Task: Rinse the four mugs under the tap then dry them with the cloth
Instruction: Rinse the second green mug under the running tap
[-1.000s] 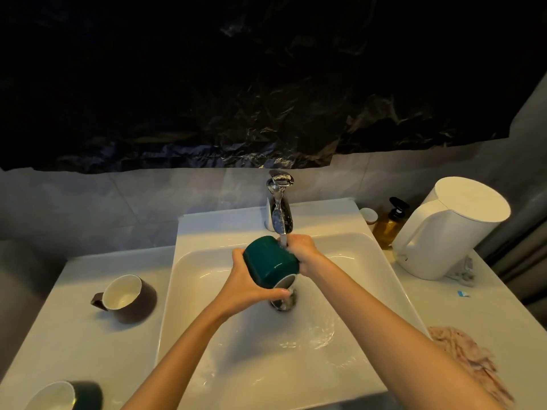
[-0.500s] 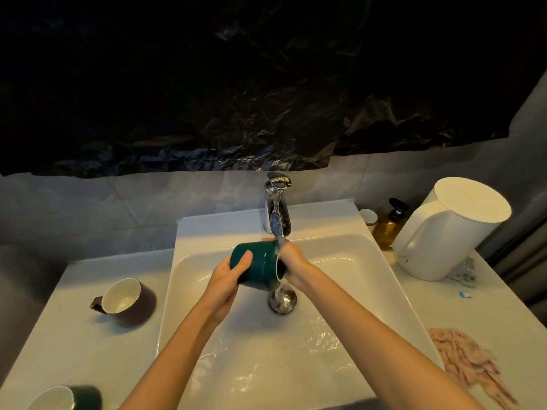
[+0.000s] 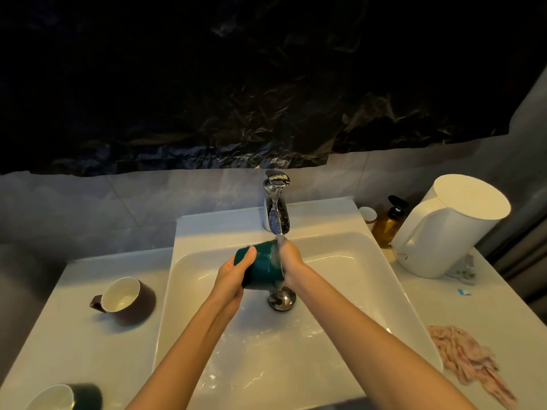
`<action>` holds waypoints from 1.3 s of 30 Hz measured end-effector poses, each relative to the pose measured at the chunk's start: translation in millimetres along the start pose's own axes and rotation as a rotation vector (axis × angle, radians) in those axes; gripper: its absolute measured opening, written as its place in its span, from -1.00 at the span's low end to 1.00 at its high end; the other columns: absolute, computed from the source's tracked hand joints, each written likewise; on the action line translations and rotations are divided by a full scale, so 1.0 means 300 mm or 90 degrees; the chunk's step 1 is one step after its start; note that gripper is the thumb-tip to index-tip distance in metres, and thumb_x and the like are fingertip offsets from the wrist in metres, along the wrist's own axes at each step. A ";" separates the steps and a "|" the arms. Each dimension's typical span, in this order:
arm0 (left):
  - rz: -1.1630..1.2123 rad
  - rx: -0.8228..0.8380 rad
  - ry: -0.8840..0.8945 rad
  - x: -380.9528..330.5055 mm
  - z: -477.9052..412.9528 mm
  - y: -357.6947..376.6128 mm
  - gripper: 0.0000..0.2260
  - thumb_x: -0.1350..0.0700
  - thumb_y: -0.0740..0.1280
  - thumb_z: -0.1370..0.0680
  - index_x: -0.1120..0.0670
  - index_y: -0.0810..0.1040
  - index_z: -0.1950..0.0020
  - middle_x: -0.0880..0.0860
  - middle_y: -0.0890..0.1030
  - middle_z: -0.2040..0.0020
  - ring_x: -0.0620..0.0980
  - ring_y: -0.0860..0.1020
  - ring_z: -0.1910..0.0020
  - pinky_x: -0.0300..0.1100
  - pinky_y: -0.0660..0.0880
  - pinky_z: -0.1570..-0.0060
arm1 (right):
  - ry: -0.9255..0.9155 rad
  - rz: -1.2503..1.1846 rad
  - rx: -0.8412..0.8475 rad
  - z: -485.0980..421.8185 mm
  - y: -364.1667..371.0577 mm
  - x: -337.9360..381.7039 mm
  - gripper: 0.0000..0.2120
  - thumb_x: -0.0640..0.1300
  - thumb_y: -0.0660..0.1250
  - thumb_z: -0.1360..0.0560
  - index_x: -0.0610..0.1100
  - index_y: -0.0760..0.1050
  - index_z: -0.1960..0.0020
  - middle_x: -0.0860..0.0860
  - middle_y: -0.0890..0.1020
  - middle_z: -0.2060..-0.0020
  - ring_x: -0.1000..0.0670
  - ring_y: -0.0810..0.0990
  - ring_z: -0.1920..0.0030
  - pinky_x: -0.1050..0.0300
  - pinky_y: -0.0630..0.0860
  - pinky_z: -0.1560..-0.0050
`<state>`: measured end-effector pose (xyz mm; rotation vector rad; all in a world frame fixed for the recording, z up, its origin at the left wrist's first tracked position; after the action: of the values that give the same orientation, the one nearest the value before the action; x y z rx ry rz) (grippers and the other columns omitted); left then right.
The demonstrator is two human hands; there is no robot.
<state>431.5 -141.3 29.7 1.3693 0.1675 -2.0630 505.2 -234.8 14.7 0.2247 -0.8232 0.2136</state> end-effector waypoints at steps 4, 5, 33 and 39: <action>0.038 -0.074 -0.018 0.013 -0.015 -0.022 -0.67 0.06 0.37 -0.53 0.17 0.49 -0.23 0.15 0.59 -0.10 0.10 0.53 -0.11 -0.08 0.53 -0.01 | -0.157 0.026 -0.040 0.027 0.022 -0.009 -0.73 0.17 0.04 -0.58 0.07 0.42 -0.05 -0.08 0.56 -0.05 -0.10 0.55 -0.06 -0.14 0.52 -0.17; 0.040 -0.087 -0.017 0.015 -0.013 -0.023 -0.69 0.06 0.36 -0.53 0.16 0.49 -0.21 0.14 0.58 -0.07 0.08 0.53 -0.07 -0.08 0.53 0.01 | -0.208 0.045 -0.043 0.034 0.022 -0.001 -0.77 0.17 0.06 -0.59 0.09 0.40 -0.07 -0.07 0.55 -0.05 -0.07 0.55 -0.06 -0.11 0.53 -0.17; 0.113 -0.073 -0.074 0.070 -0.038 -0.005 -0.64 -0.01 0.33 -0.54 0.13 0.46 -0.26 0.19 0.59 -0.13 0.16 0.55 -0.12 0.08 0.53 -0.13 | -0.448 0.432 0.051 0.183 -0.036 0.054 -0.69 -0.01 0.11 -0.65 0.03 0.43 -0.35 -0.02 0.63 -0.07 0.02 0.58 -0.03 0.08 0.55 -0.09; -0.337 -0.007 0.209 -0.038 0.024 0.027 -0.73 0.04 0.35 -0.54 0.11 0.52 -0.20 0.07 0.63 -0.01 0.02 0.58 -0.04 -0.29 0.51 0.18 | -0.174 0.204 0.091 0.124 -0.198 0.013 -0.71 0.00 0.24 -0.60 -0.10 0.53 -0.25 -0.02 0.59 -0.19 -0.12 0.59 -0.16 -0.02 0.64 -0.02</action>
<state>433.5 -145.8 44.6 1.7952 0.7509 -2.2171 498.0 -301.6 35.2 0.2586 -1.1167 0.5524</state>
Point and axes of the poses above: each hand's wrist, its own z-axis away from the middle knuckle, its own y-axis out of the palm, x = y × z, the point moved 9 cm from there along -z, towards the middle knuckle
